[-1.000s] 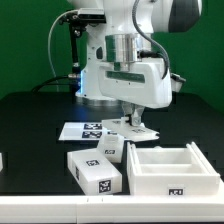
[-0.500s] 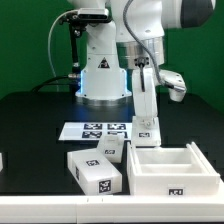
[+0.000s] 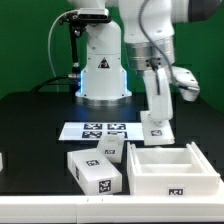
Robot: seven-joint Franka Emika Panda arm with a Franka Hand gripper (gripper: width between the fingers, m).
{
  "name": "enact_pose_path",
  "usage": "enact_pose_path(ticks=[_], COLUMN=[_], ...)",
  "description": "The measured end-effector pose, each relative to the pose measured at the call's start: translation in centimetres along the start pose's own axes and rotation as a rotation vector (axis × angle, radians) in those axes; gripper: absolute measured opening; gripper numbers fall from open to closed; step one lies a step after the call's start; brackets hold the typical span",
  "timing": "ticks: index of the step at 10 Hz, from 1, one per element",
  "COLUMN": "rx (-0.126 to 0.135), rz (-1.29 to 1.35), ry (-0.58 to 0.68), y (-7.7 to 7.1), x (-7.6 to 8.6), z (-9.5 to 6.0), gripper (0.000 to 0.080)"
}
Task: Assemble cabinet
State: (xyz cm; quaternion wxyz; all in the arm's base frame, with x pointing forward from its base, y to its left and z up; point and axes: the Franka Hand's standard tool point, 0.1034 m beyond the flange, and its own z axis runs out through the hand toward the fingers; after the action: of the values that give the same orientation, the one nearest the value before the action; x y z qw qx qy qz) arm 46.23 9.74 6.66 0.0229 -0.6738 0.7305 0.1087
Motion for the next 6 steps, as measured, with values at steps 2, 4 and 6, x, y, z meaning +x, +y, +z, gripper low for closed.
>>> enact_pose_path(ticks=[2, 4, 6], rx=[-0.039, -0.038, -0.038], rz=[-0.016, -0.018, -0.017], ry=[-0.009, -0.009, -0.010], y=[0.11, 0.13, 0.12], x=[-0.51, -0.42, -0.43], z=[0.29, 0.34, 0.32], gripper=[0.0067, 0.0067, 0.0067])
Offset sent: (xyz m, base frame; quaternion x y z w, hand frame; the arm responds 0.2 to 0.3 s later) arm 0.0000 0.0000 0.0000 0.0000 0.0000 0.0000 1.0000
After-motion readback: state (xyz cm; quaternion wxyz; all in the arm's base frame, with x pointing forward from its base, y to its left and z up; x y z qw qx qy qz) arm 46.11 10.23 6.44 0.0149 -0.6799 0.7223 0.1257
